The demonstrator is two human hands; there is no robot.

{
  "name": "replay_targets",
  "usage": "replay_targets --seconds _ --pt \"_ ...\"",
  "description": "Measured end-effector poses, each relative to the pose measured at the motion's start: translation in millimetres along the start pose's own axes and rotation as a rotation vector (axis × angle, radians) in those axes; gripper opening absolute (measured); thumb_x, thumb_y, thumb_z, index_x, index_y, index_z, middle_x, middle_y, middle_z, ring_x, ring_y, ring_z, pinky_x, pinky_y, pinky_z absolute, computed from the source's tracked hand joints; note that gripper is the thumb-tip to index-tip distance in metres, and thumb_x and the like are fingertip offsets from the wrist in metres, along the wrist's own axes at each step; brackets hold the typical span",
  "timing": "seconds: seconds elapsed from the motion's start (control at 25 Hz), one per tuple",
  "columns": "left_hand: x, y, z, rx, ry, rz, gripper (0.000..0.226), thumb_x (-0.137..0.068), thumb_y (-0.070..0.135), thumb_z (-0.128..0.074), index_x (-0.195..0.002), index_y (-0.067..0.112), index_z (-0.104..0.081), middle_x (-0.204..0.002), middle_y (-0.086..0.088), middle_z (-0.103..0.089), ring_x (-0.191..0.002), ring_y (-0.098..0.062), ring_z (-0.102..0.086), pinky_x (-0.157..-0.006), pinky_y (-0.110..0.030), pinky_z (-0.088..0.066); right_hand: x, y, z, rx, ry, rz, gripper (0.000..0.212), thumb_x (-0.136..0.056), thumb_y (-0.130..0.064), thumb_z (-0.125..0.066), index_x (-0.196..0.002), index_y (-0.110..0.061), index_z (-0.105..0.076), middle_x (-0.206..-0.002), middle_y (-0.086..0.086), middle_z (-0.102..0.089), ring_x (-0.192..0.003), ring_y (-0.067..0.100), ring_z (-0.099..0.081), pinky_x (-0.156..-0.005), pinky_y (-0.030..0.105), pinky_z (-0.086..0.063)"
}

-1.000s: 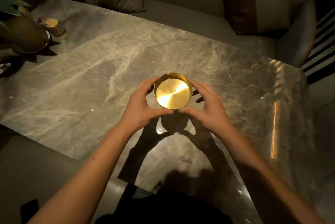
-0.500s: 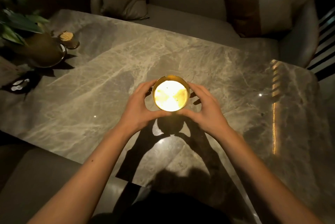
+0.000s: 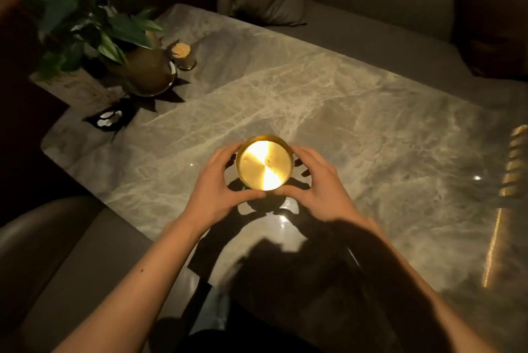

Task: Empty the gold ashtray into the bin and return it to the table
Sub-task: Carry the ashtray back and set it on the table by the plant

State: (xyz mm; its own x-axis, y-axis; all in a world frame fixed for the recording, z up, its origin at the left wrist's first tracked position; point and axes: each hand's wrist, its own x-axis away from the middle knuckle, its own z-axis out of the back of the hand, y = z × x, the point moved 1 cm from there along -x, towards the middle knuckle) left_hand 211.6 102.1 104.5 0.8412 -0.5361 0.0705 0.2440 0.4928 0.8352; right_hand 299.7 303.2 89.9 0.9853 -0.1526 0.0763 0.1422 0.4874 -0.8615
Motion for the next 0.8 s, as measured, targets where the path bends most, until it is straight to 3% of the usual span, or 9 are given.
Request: replay_targets --seconds 0.12,0.24,0.32,0.4,0.48,0.56,0.68,0.8 --pt "-28 -54 52 -0.015 0.003 -0.004 0.095 -0.054 0.053 -0.086 -0.138 0.035 -0.045 -0.134 0.016 -0.051 -0.123 0.004 -0.048 -0.102 -0.015 -0.038 -57 -18 -52 0.017 -0.02 0.001 0.082 -0.073 -0.037 -0.082 -0.143 -0.03 -0.04 -0.127 -0.02 -0.044 -0.106 -0.019 -0.041 -0.088 -0.003 -0.031" --pt "-57 -96 104 -0.012 -0.038 -0.003 0.092 -0.051 0.056 -0.085 -0.133 0.04 -0.046 -0.129 0.026 -0.049 -0.119 0.013 -0.048 -0.094 -0.008 -0.042 -108 -37 -104 0.032 -0.02 -0.045 0.085 -0.07 -0.039 -0.083 -0.144 -0.024 -0.042 -0.134 -0.011 -0.046 -0.115 -0.005 -0.04 -0.09 0.0 -0.028" --pt "-58 -119 140 -0.064 -0.004 -0.019 0.093 -0.056 0.059 -0.082 -0.136 0.023 -0.05 -0.134 0.012 -0.053 -0.121 0.004 -0.051 -0.097 -0.014 -0.046 -132 -54 -141 0.014 -0.003 -0.06 0.084 -0.069 -0.033 -0.085 -0.142 -0.026 -0.045 -0.13 -0.013 -0.046 -0.112 -0.001 -0.045 -0.094 0.008 -0.035" --pt "-58 -148 176 -0.086 0.051 -0.04 0.091 -0.064 0.048 -0.083 -0.137 0.007 -0.049 -0.136 -0.005 -0.055 -0.124 -0.01 -0.053 -0.102 -0.021 -0.047 -156 -72 -181 0.016 0.005 -0.016 0.081 -0.07 -0.023 -0.085 -0.141 -0.026 -0.046 -0.129 -0.012 -0.05 -0.108 -0.001 -0.049 -0.096 0.018 -0.043" --pt "-56 -184 211 -0.031 0.063 0.016 0.092 -0.062 0.039 -0.087 -0.138 0.006 -0.048 -0.138 -0.009 -0.055 -0.126 -0.015 -0.053 -0.102 -0.024 -0.047 -177 -91 -218 0.02 -0.038 0.011 0.077 -0.073 -0.02 -0.083 -0.141 -0.025 -0.046 -0.133 -0.008 -0.051 -0.112 0.002 -0.05 -0.097 0.023 -0.045" --pt "-52 -212 237 -0.039 0.071 0.061 0.099 -0.056 0.037 -0.092 -0.138 0.005 -0.047 -0.137 -0.011 -0.054 -0.125 -0.016 -0.053 -0.1 -0.017 -0.044 -195 -103 -248 0.037 -0.078 0.035 0.075 -0.075 -0.021 -0.08 -0.142 -0.022 -0.045 -0.136 -0.004 -0.051 -0.118 0.005 -0.048 -0.101 0.025 -0.043" --pt "-43 -251 267 -0.14 0.085 0.108 0.102 -0.053 0.039 -0.093 -0.14 0.009 -0.048 -0.139 -0.009 -0.054 -0.122 -0.007 -0.047 -0.094 0.001 -0.03 -214 -118 -288 0.064 -0.177 0.073 0.074 -0.076 -0.023 -0.077 -0.142 -0.017 -0.045 -0.135 0.0 -0.051 -0.119 0.0 -0.043 -0.104 0.014 -0.037" --pt "-33 -282 288 -0.091 0.128 0.201 0.102 -0.048 0.041 -0.093 -0.138 0.024 -0.047 -0.138 0.004 -0.051 -0.12 -0.001 -0.045 -0.09 0.0 -0.03 -229 -130 -322 0.087 -0.242 0.073 0.076 -0.075 -0.032 -0.079 -0.141 -0.014 -0.045 -0.131 0.003 -0.052 -0.116 0.003 -0.044 -0.097 0.0 -0.027"
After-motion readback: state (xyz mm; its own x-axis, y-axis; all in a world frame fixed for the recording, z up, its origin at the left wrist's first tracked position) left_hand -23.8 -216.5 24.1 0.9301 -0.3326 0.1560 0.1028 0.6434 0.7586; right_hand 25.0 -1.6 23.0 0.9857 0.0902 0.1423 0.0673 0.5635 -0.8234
